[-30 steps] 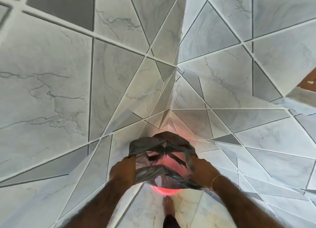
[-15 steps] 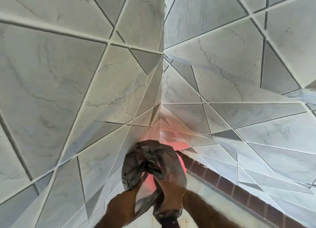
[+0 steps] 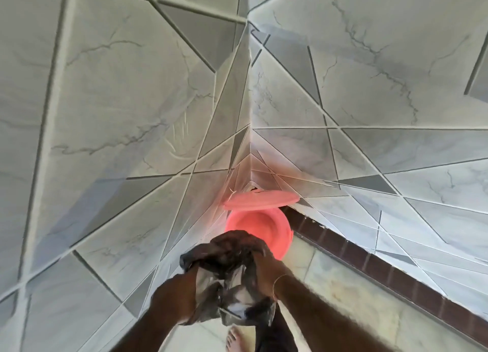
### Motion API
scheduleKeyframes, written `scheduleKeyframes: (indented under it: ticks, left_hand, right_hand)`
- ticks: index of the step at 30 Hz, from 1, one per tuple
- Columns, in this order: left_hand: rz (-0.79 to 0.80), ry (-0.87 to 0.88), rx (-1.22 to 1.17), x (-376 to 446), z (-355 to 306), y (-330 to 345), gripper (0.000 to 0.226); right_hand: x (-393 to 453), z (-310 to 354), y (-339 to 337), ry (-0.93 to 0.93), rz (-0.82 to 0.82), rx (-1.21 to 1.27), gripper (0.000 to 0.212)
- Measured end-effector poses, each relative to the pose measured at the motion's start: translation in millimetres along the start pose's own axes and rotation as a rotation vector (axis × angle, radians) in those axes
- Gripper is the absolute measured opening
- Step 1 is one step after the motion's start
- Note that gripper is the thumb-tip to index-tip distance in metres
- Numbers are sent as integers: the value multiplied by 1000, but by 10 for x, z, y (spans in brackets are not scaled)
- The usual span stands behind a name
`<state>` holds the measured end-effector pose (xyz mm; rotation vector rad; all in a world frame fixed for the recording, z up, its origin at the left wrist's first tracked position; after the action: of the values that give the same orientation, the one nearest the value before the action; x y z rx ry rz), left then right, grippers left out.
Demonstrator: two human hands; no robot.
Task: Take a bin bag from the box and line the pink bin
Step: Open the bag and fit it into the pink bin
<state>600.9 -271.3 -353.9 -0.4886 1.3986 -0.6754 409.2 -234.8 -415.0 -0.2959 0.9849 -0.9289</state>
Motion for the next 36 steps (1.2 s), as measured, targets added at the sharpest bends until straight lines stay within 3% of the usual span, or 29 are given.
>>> scheduleKeyframes:
  ticks: [4,9,16,23,26,31,36]
  left_hand:
    - [-48,-79,-21,160,-85,-68,64]
    - [-79,-173,-115,475,-199,59,68]
    - [-134,-266,-304,915,-355,254,42]
    - [-92,-220,-257,1408,-580,748,44]
    - [-21,-204,-188,1587,-580,1024,52]
    - [125,-201,-75,1681,-497,1468,85]
    - [26,-210,-215,1858,-585,1424,61]
  right_hand:
    - [-92,-366,-391,225,-151,-2,53]
    - [-36,-830,-475,344,-294,-4,68]
    - [190,-1353,-277,433,-410,11,92]
    - [671,-1532,241,391,-274,92,103]
    - [892,-1545,603,315,-103,155,105]
    - [1095,-1429,1198,185,232,209,109]
    - [1403,-1349,1143,27,184,238,97]
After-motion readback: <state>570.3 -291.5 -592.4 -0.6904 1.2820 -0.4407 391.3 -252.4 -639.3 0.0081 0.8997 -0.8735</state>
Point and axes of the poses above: each hand's wrist, its own x-axis towards the middle knuckle, its own y-axis out of the palm, z = x × y, the point moved 4 cm from there along x, towards the middle knuckle, and after that the axes turned 15 degrees about -y, right-handed, at the moved point
